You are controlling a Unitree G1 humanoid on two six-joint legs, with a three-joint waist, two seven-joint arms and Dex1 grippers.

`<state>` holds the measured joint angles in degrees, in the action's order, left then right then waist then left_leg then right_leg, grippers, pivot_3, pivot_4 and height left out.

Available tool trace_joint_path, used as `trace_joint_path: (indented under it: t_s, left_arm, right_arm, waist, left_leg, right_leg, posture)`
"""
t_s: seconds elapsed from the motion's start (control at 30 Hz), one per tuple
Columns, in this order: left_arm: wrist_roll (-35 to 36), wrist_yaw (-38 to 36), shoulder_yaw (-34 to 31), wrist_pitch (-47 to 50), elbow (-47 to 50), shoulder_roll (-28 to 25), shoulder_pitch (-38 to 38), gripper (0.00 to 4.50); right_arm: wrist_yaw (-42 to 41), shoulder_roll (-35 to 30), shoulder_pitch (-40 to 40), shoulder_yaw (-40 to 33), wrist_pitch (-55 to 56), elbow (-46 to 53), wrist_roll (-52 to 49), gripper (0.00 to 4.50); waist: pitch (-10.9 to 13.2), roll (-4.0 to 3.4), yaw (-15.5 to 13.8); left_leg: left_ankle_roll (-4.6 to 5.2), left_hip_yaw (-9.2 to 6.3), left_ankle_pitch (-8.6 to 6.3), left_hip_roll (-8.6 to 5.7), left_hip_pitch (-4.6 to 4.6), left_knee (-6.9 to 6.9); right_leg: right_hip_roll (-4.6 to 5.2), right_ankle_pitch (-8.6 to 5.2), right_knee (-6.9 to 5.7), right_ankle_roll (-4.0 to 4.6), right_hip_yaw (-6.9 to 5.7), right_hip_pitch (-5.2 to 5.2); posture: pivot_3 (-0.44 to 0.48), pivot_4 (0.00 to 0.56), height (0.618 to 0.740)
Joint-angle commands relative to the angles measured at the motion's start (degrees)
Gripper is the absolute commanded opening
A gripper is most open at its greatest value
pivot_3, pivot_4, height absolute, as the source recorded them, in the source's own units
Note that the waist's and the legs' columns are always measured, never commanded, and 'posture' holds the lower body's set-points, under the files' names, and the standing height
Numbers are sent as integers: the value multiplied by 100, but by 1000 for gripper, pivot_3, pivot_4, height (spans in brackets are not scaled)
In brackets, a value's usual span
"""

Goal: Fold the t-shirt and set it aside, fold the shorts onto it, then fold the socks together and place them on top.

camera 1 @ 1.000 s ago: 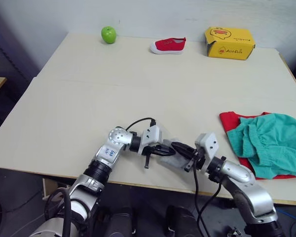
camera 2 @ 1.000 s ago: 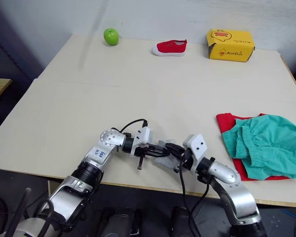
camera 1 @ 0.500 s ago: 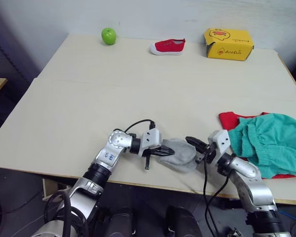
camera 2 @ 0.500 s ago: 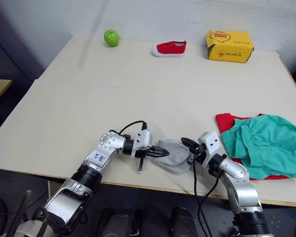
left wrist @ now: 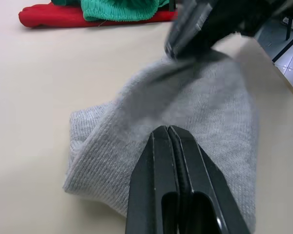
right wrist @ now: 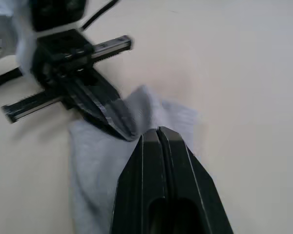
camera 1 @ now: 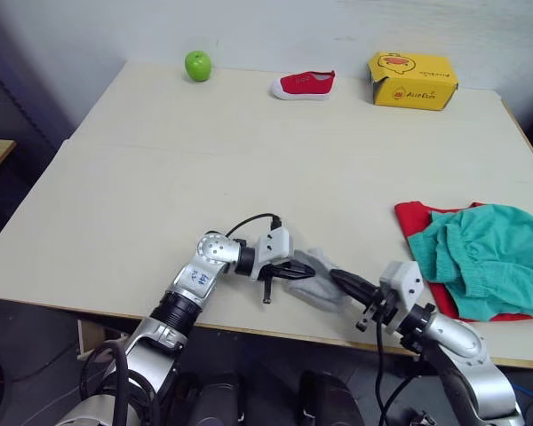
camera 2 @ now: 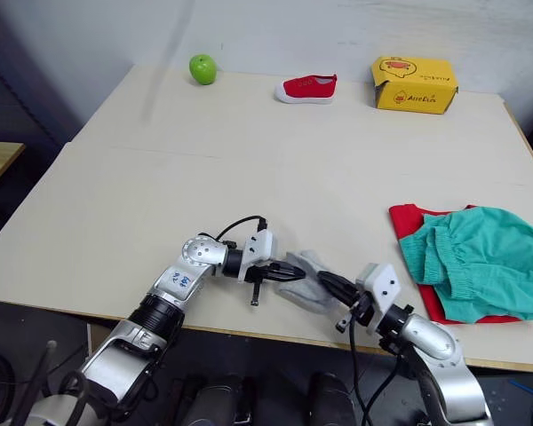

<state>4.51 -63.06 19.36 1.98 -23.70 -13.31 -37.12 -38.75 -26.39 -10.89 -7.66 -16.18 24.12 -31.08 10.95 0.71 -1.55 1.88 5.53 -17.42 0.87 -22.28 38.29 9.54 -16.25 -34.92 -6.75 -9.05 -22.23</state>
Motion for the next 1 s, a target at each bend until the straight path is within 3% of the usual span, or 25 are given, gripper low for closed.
trace_joint_path:
  t_s: [0.03,0.07,0.2,0.37,0.5,0.63,0.77,1.0]
  left_arm:
    - [-193,37,104,117,-161,-93,84,0]
    - [-193,36,104,114,-165,-96,83,0]
    - [-199,1,134,41,-257,-74,46,0]
    - [-161,-17,122,12,-322,-17,16,0]
    - [-130,-7,62,28,-337,-33,45,0]
    - [-139,-24,49,76,-288,-105,87,0]
    - [-151,-33,40,64,-274,-178,108,0]
    - [-134,-34,22,60,-213,-250,169,0]
  right_arm:
    - [327,-316,-425,-752,-1281,719,-1561,887]
    - [399,-390,-472,-830,-1468,787,-1715,1235]
    - [1421,-1040,-845,-1319,-3225,690,-4487,2650]
    - [2928,-1416,-535,-949,-3943,149,-6175,4297]
    - [4141,-1180,188,-217,-4073,-402,-6725,4406]
    - [4681,-927,718,106,-4012,-846,-6912,4406]
    - [4760,-690,1318,396,-4150,-1347,-6700,4406]
    - [4548,-336,2087,728,-4470,-1872,-6306,4406]
  waist:
    - [0,0,-1]
    - [0,0,0]
    - [-4,-6,8]
    - [-4,-6,5]
    - [-15,11,22]
    - [-35,31,23]
    - [-59,53,80]
    - [-97,27,171]
  left_leg:
    - [0,-3,-1,2,0,-1]
    - [0,-3,-1,2,1,-2]
    - [36,-8,-27,7,12,-2]
    - [37,-17,-29,17,15,-2]
    - [34,-13,-30,20,17,-2]
    - [33,-12,-30,22,17,-3]
    - [31,-4,-30,29,23,-2]
    - [25,-3,-34,53,23,-2]
  right_leg:
    - [0,0,5,1,-2,3]
    - [0,1,7,1,-2,6]
    - [3,4,35,6,-4,21]
    - [6,15,59,23,-1,35]
    - [0,17,64,20,-8,38]
    - [-4,18,65,19,-8,39]
    - [-10,19,63,21,-11,39]
    - [-9,25,73,31,-7,40]
  posture:
    - [0,150,740]
    - [0,150,740]
    - [0,150,740]
    - [0,150,740]
    - [0,150,740]
    - [0,150,740]
    - [0,150,740]
    - [0,150,740]
